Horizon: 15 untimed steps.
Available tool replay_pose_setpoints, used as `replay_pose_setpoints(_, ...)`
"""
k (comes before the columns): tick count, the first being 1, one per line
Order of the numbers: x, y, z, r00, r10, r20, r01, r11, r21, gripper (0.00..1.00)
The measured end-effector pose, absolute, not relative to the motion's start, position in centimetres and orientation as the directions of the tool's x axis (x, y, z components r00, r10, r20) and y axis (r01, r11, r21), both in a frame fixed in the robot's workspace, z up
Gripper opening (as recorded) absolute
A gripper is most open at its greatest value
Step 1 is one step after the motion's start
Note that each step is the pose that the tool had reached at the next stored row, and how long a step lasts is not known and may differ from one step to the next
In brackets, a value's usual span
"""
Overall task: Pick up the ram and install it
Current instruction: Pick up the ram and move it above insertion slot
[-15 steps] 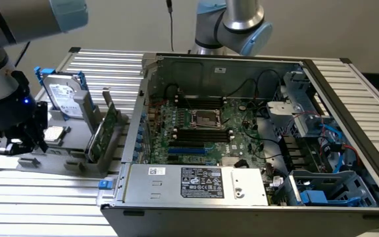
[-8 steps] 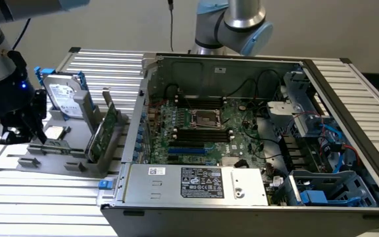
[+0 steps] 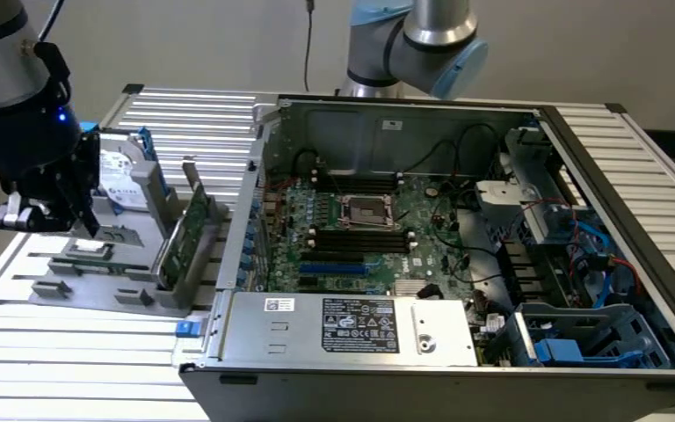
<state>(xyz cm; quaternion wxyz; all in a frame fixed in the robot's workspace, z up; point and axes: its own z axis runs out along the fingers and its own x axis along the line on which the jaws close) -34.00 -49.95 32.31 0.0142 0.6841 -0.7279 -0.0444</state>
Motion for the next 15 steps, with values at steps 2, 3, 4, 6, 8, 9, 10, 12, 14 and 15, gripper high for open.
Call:
replay_pose_setpoints(2, -33.1, -49.9, 33.2, -0.064, -0.997, -0.040, -0.995, 0.060, 0.085, 0.14)
replay_pose_setpoints(3, -32.6, -49.9, 33.7, -0.064, -0.997, -0.040, -0.995, 0.060, 0.085, 0.14)
replay_pose_setpoints(4, -32.2, -49.9, 34.1, -0.064, -0.997, -0.040, -0.995, 0.060, 0.085, 0.14)
replay_pose_setpoints(6, -31.3, -49.9, 35.0, -0.064, -0.997, -0.040, -0.995, 0.060, 0.085, 0.14)
replay_pose_setpoints(8, -30.4, -49.9, 35.9, -0.064, -0.997, -0.040, -0.995, 0.060, 0.086, 0.14)
replay_pose_setpoints(9, -29.9, -49.9, 36.4, -0.064, -0.997, -0.040, -0.994, 0.060, 0.086, 0.14)
replay_pose_setpoints(10, -29.4, -49.9, 36.9, -0.064, -0.997, -0.040, -0.994, 0.060, 0.086, 0.14)
replay_pose_setpoints(12, -28.5, -49.9, 37.8, -0.064, -0.997, -0.040, -0.994, 0.060, 0.087, 0.14)
replay_pose_setpoints(14, -27.6, -49.9, 38.7, -0.064, -0.997, -0.040, -0.994, 0.060, 0.087, 0.14)
replay_pose_setpoints(15, -27.2, -49.9, 39.1, -0.064, -0.997, -0.040, -0.994, 0.060, 0.087, 0.14)
